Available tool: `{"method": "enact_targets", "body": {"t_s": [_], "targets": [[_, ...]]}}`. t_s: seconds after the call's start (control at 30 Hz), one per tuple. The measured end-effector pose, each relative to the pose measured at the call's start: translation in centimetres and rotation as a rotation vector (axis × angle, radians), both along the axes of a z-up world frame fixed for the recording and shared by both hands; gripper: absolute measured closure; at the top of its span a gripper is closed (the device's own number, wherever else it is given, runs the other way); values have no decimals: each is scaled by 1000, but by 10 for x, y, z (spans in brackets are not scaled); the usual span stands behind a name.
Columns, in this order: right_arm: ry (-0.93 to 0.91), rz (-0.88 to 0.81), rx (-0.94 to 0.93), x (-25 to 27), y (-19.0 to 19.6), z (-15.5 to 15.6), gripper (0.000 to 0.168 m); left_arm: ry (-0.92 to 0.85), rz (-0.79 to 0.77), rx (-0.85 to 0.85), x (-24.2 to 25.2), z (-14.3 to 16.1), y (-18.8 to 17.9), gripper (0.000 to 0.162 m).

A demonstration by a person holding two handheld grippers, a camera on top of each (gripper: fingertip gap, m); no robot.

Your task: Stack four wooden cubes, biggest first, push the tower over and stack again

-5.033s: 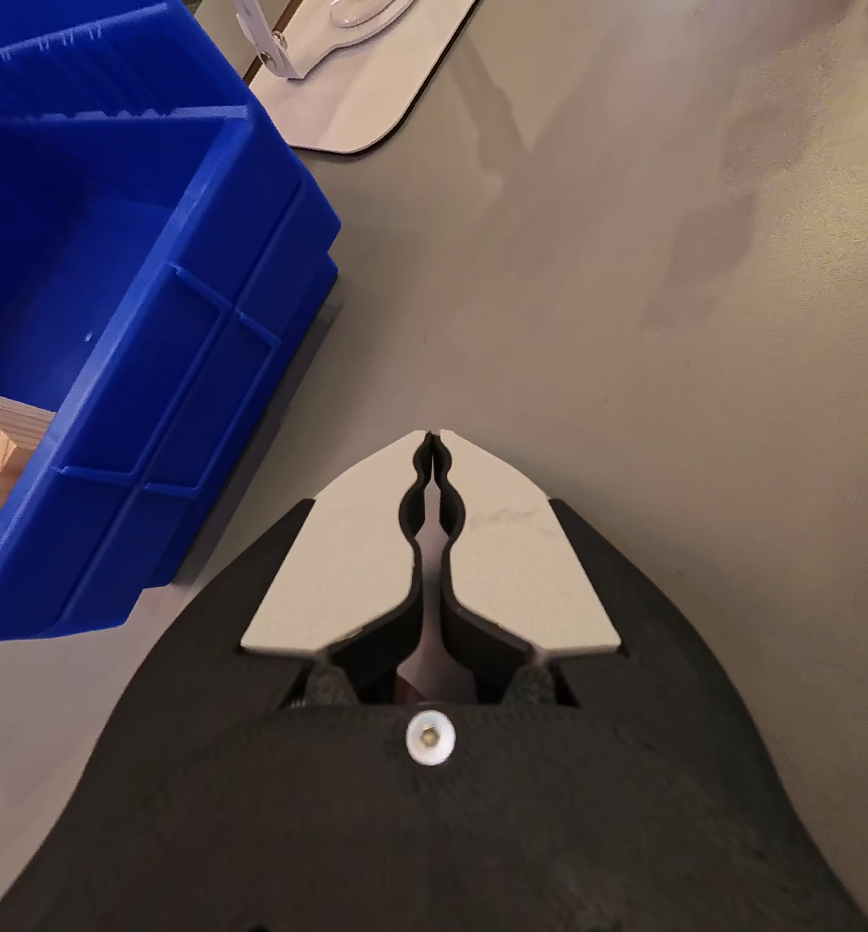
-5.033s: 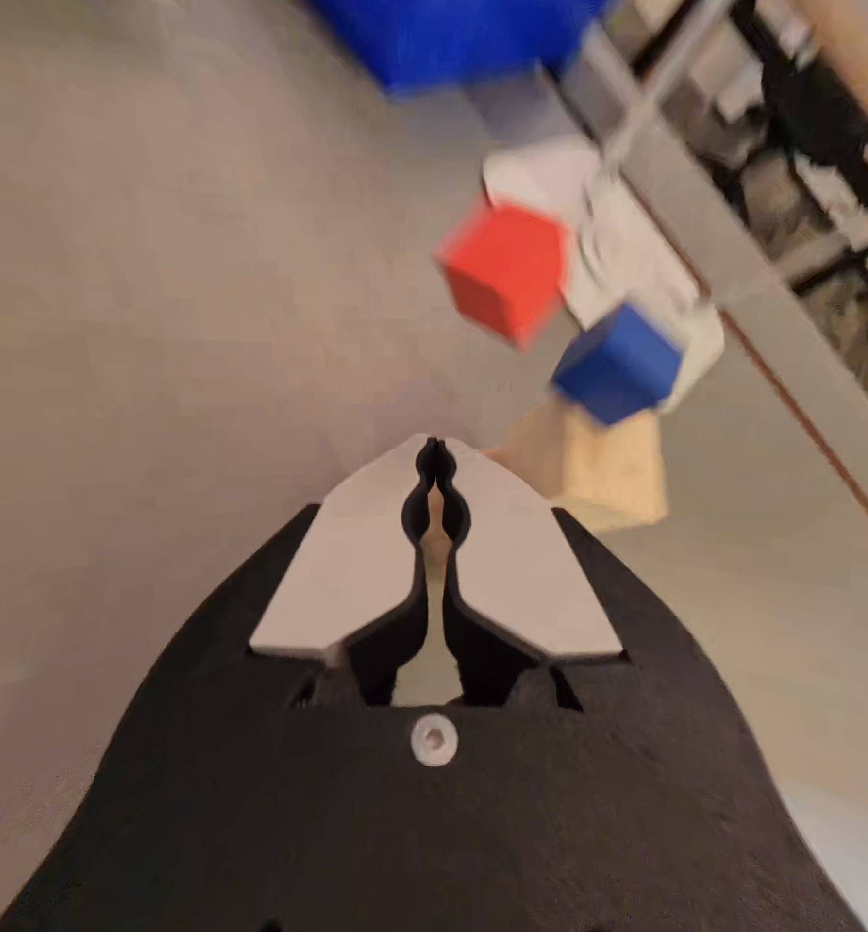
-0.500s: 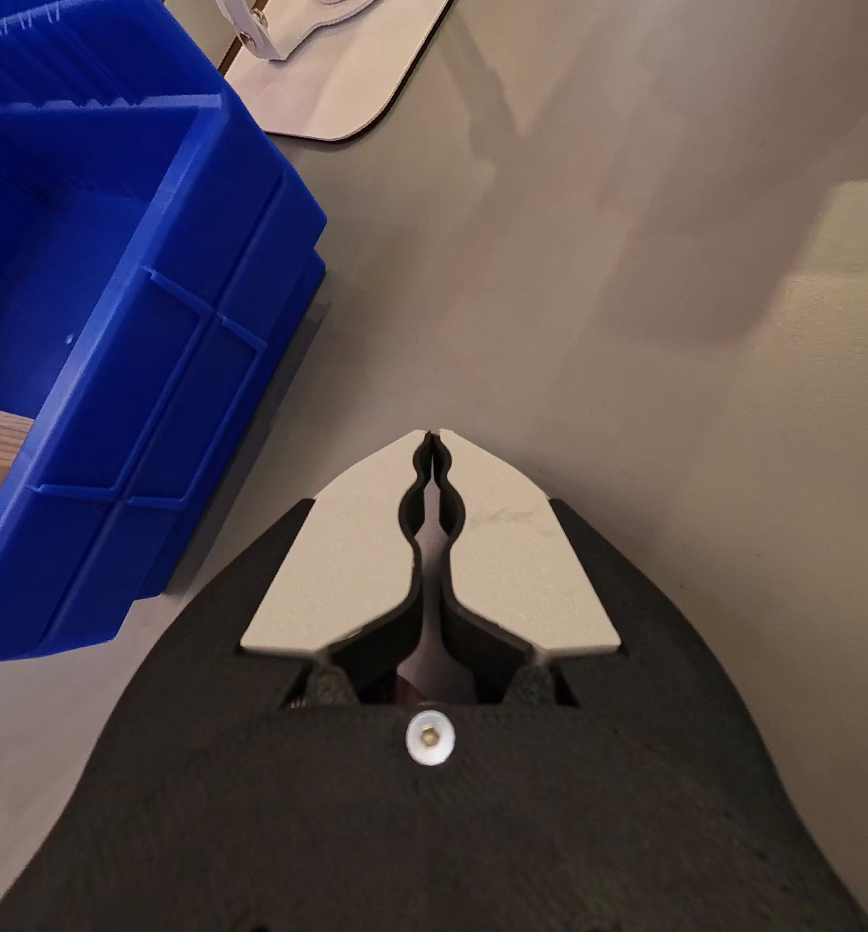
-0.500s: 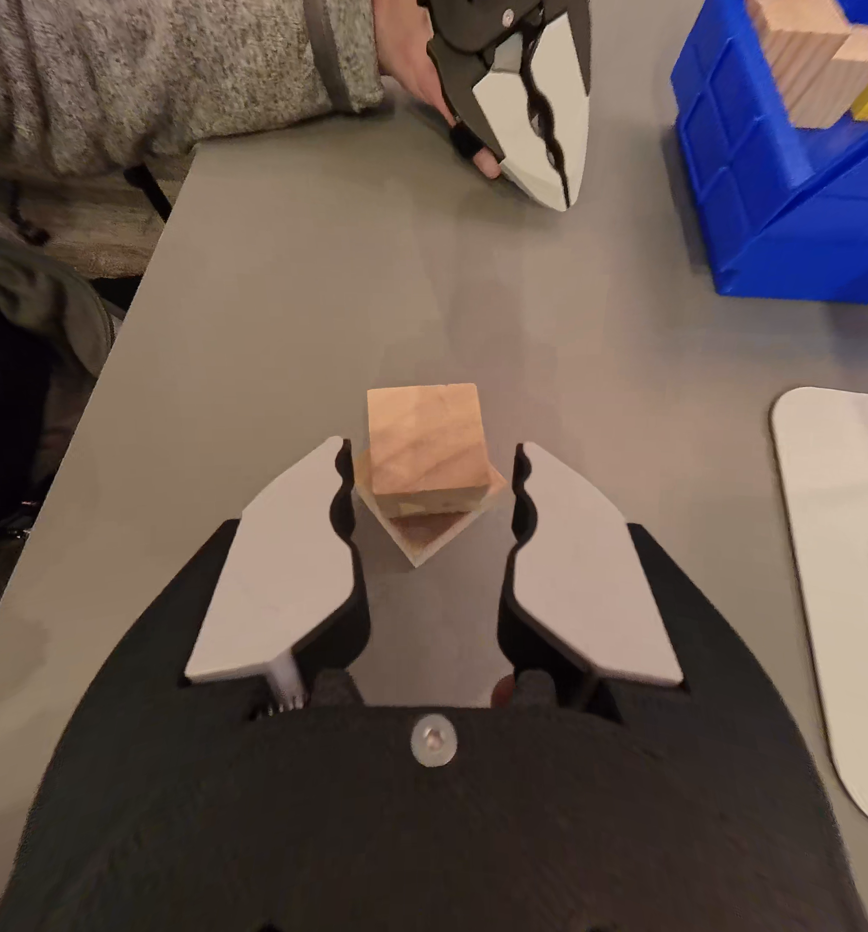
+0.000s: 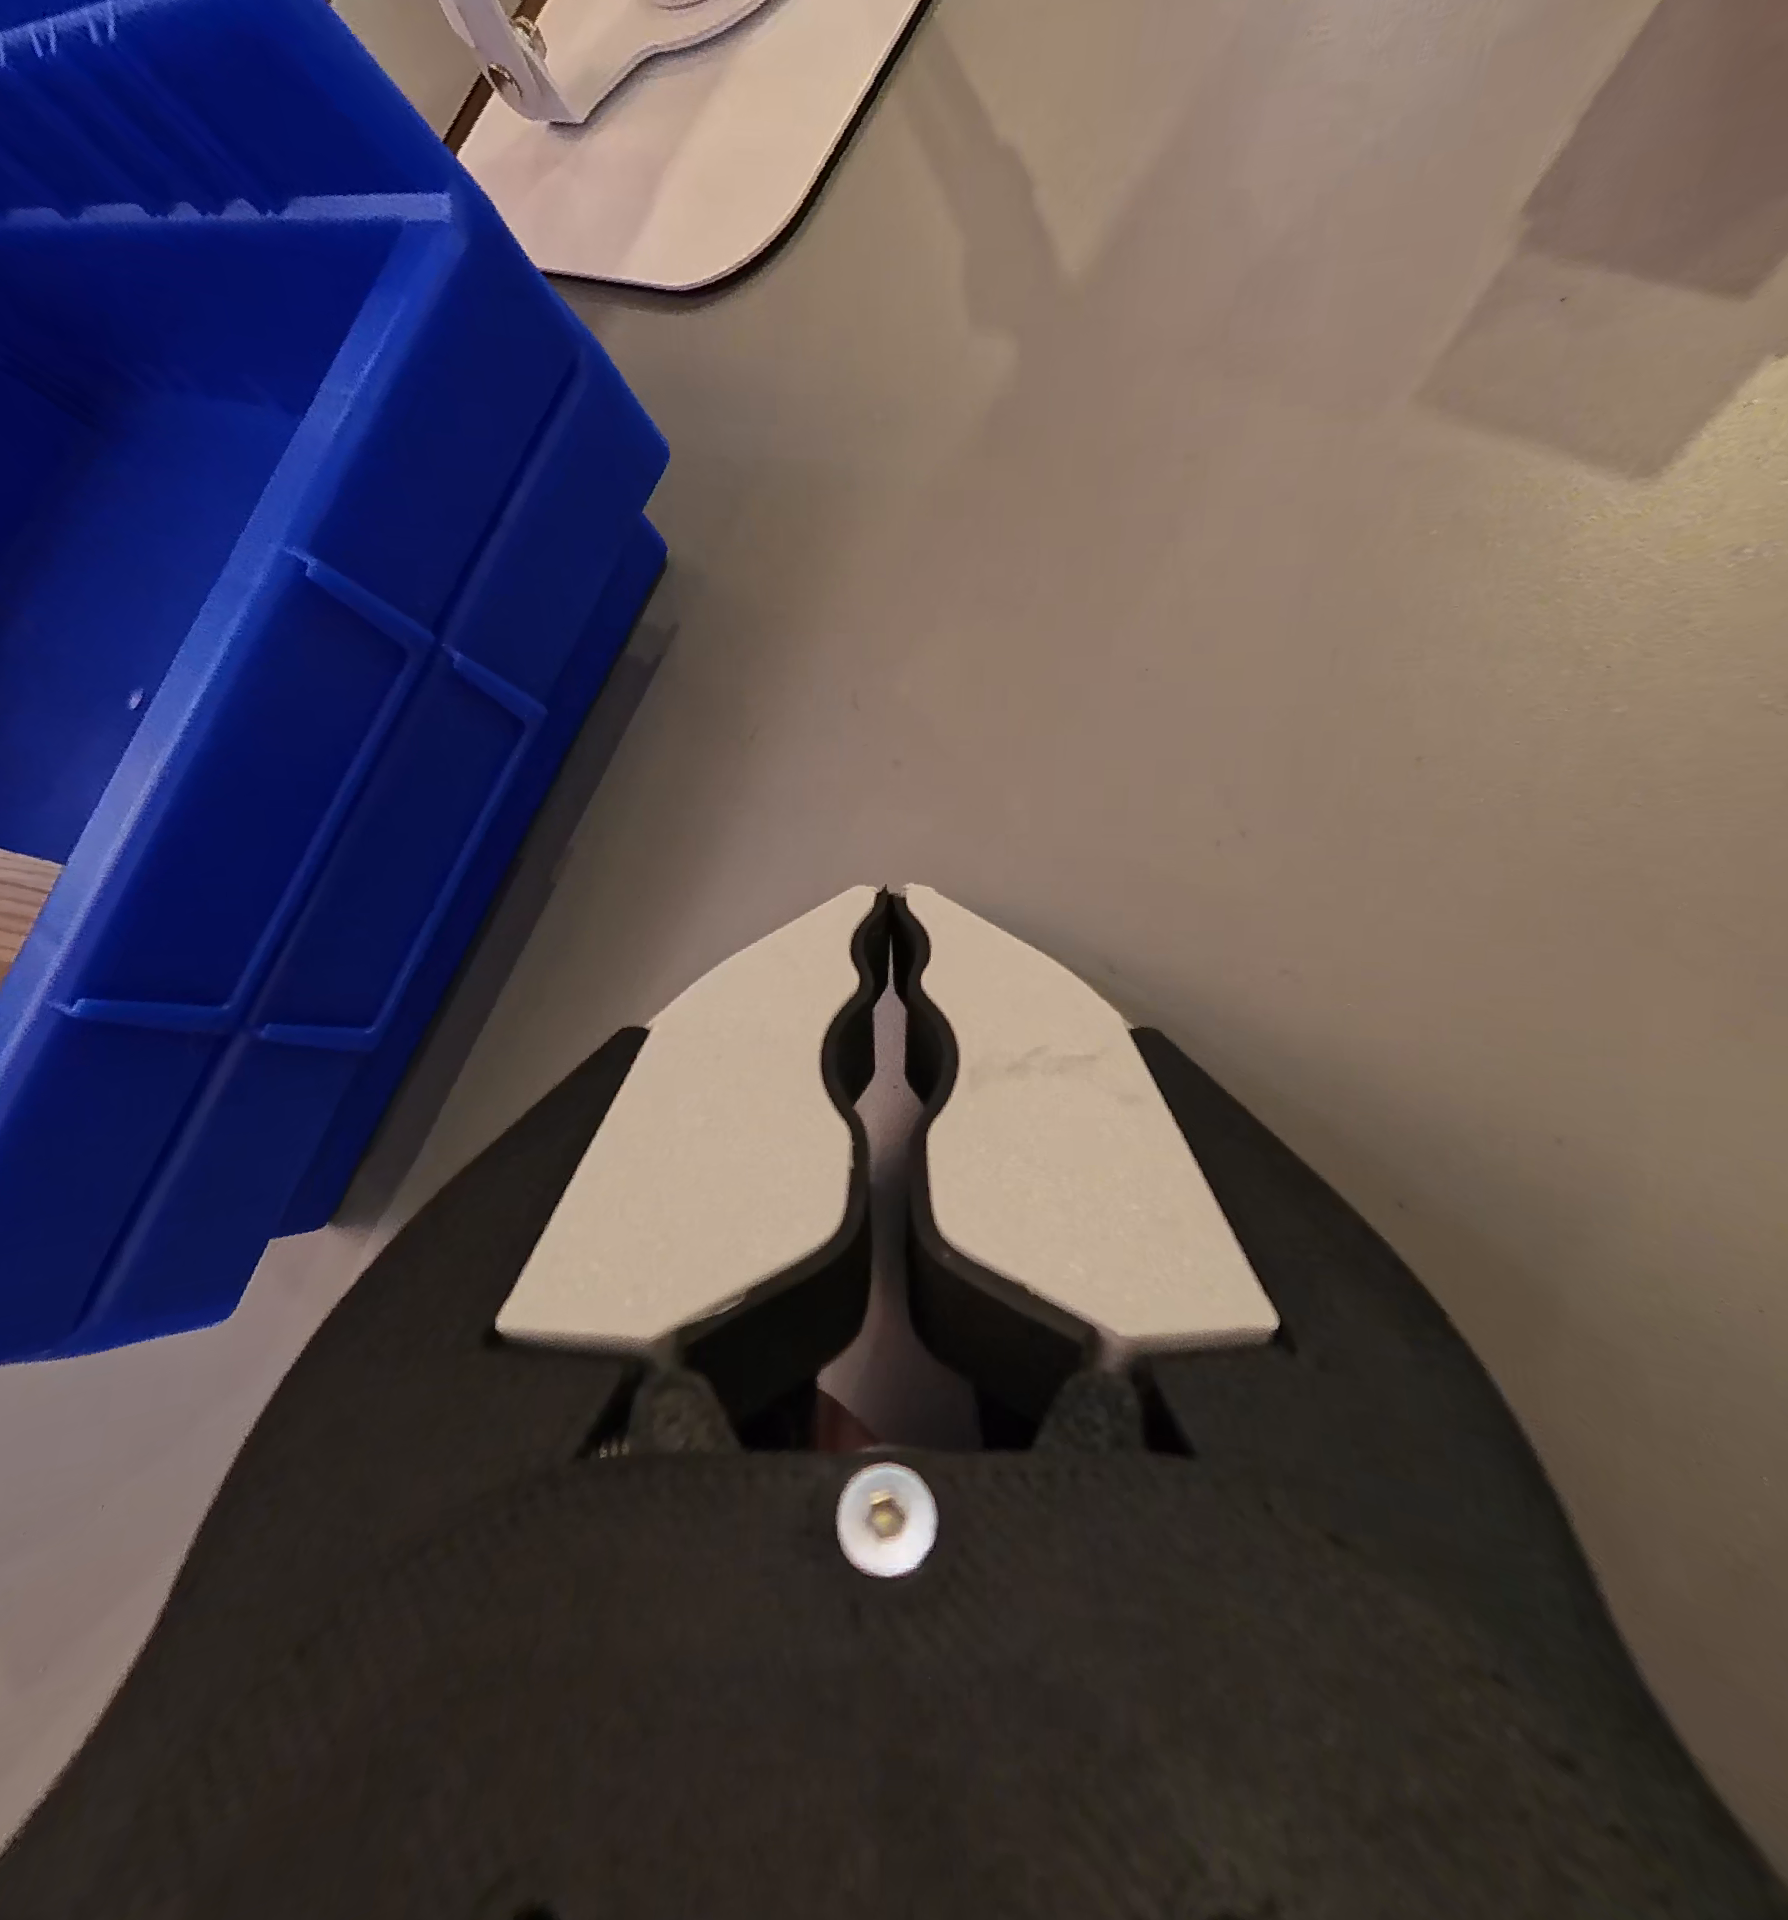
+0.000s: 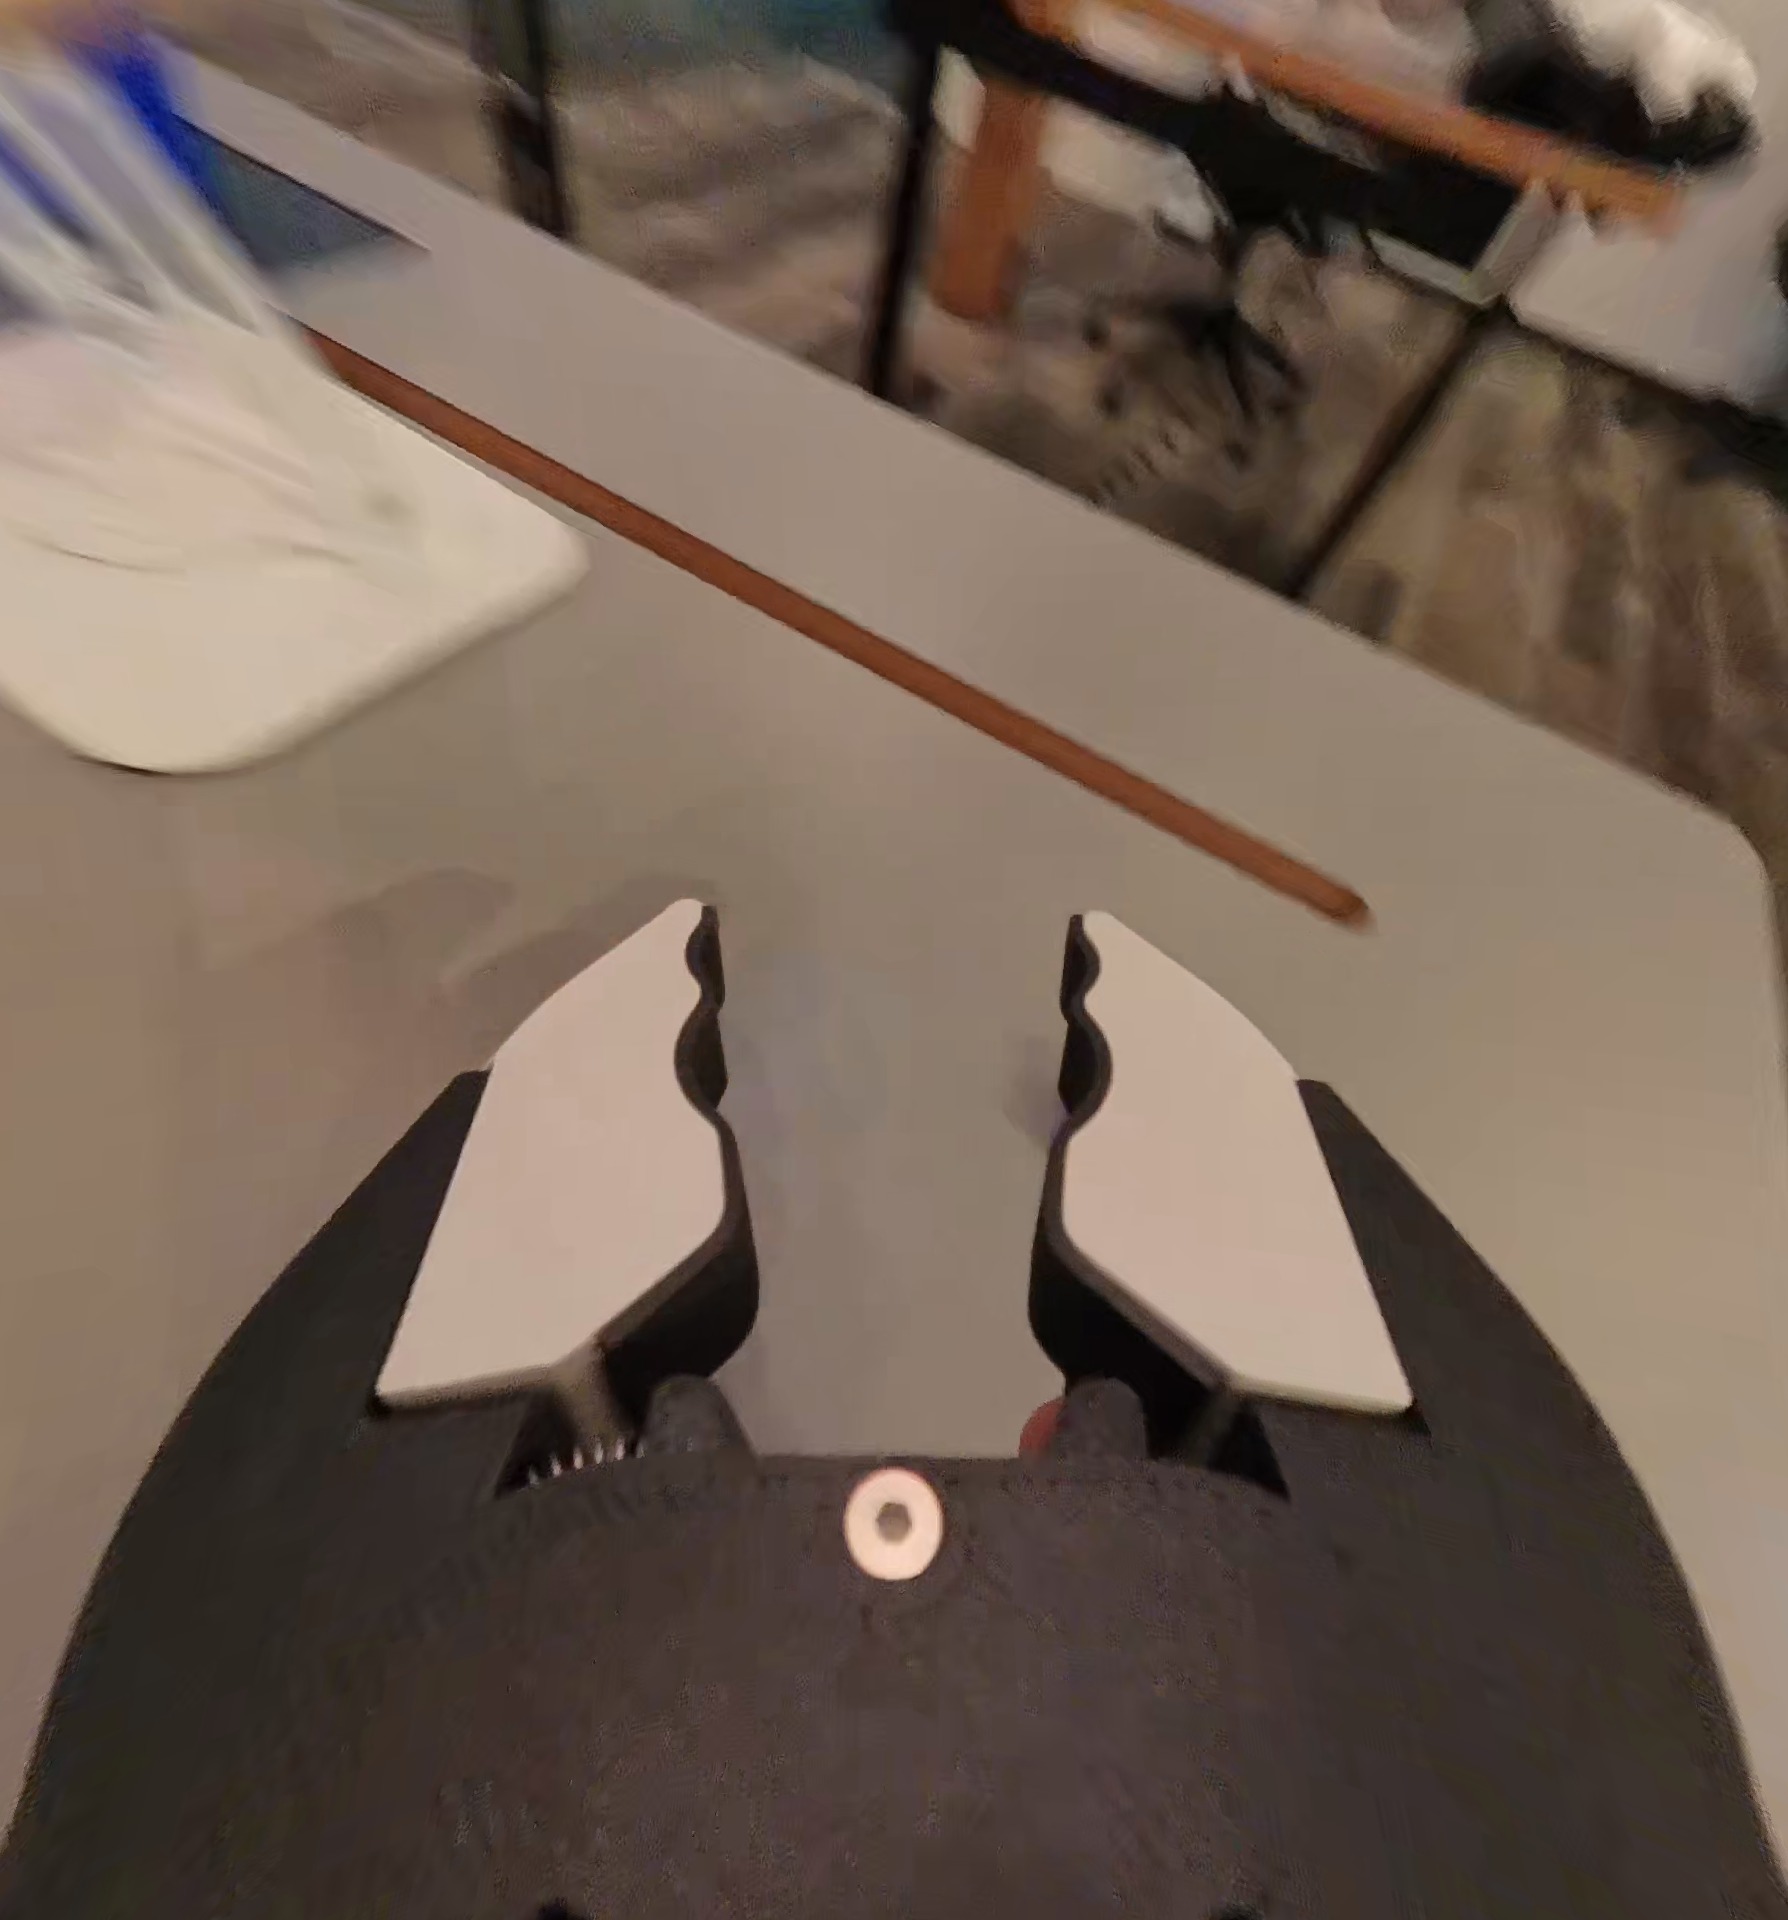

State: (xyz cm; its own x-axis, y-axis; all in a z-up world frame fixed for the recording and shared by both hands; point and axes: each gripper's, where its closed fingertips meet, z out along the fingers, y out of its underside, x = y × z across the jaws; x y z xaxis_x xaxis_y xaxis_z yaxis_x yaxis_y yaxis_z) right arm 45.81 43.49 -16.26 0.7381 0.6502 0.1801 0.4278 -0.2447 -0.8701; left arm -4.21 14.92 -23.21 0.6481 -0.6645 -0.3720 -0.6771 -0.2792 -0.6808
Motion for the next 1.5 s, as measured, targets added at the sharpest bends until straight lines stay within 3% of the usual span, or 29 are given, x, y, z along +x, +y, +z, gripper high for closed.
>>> {"method": "enact_targets", "body": {"t_s": [0.13,0.2,0.23,0.27,0.3,0.37,0.47,0.6,0.73,0.87,1.13,1.2,1.27,1.4,1.5], "targets": [[-70,-135,-177,41,32,-45,94,0,1,1,0,0,0,162],[-125,-153,-243,45,38,-61,101,0,4,0,0,0,1,162],[-143,-148,-242,45,41,-65,111,-1,5,-1,1,0,1,162],[-145,-141,-226,42,44,-67,132,-2,5,-2,1,0,2,162],[-132,-130,-230,38,44,-67,139,-2,5,-2,1,0,2,162],[-82,-10,-220,11,28,-51,139,-1,4,-1,1,0,2,162],[-50,248,-155,-53,-25,-4,139,-2,4,-3,1,0,2,162],[-16,697,-86,-157,-153,51,140,-2,4,-3,1,0,2,162],[-31,1009,-109,-224,-261,60,139,1,3,0,1,0,2,162],[-104,1099,-127,-255,-298,47,139,1,0,2,2,0,1,162],[-228,1108,-175,-273,-308,21,139,-2,-14,-3,3,0,0,162],[-217,1111,-179,-271,-309,24,119,-4,-17,-6,3,0,0,162],[-157,1105,-173,-264,-303,38,113,-4,-20,-6,4,0,-1,162],[-90,936,-120,-231,-245,51,112,-5,-22,-7,4,0,-1,162],[-170,741,-163,-195,-185,15,117,-5,-22,-8,4,0,-1,162]]}}
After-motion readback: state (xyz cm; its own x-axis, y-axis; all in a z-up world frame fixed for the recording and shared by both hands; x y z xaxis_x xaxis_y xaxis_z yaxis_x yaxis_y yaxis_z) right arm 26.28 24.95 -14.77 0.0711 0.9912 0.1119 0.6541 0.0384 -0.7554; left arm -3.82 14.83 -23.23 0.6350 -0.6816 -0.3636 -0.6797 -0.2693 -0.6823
